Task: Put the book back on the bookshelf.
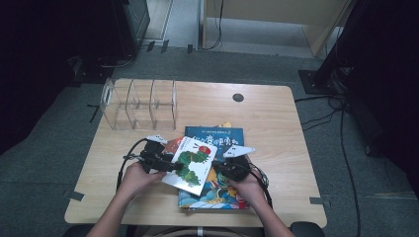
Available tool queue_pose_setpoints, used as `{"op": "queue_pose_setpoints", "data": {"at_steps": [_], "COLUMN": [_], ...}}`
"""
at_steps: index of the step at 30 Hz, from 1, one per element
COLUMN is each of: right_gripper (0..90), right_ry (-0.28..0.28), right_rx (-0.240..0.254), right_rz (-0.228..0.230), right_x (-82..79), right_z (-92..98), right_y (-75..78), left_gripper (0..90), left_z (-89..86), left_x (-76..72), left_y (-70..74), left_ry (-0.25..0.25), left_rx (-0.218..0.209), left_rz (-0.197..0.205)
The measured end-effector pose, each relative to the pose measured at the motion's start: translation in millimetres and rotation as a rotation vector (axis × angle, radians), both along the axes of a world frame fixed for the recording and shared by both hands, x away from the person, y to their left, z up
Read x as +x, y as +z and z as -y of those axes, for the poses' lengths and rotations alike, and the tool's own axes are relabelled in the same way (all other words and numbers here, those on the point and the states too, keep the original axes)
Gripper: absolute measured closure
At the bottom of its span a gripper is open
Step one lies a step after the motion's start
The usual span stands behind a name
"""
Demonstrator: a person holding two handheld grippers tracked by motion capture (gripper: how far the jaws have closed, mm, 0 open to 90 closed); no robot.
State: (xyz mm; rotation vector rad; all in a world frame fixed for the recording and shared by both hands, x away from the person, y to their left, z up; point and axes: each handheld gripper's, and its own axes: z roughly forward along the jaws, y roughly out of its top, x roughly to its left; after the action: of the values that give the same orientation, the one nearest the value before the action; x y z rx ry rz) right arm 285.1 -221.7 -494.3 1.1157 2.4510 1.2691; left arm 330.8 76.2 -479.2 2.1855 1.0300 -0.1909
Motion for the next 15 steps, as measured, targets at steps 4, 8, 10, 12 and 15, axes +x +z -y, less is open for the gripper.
{"op": "queue_pose_setpoints", "data": {"at_steps": [4,8,10,12,15], "right_gripper": [90.0,90.0,90.0,90.0,90.0], "right_ry": [0.018,0.027,0.027,0.020,0.037], "right_rx": [-0.005,-0.018,-0.019,-0.008,-0.013], "right_rz": [-0.001,0.006,0.001,-0.006,-0.003], "right_x": [-1.9,-5.6,-5.0,-4.1,-4.1], "right_z": [-0.1,-2.5,-2.8,-4.6,-9.4], "right_y": [0.4,1.0,1.3,0.8,1.3], "left_gripper": [36.7,35.9,35.7,35.3,33.4], "left_z": [-2.2,-1.0,-1.4,-2.7,-7.1], "left_x": [-1.5,-2.6,-2.9,-3.5,-4.0], "left_y": [-0.2,-0.1,0.2,1.3,1.9], "left_ry": [-0.005,-0.006,-0.004,-0.005,-0.003], "left_rx": [-0.011,-0.005,-0.004,0.007,0.027], "left_rz": [-0.020,-0.018,-0.015,-0.005,-0.028]}}
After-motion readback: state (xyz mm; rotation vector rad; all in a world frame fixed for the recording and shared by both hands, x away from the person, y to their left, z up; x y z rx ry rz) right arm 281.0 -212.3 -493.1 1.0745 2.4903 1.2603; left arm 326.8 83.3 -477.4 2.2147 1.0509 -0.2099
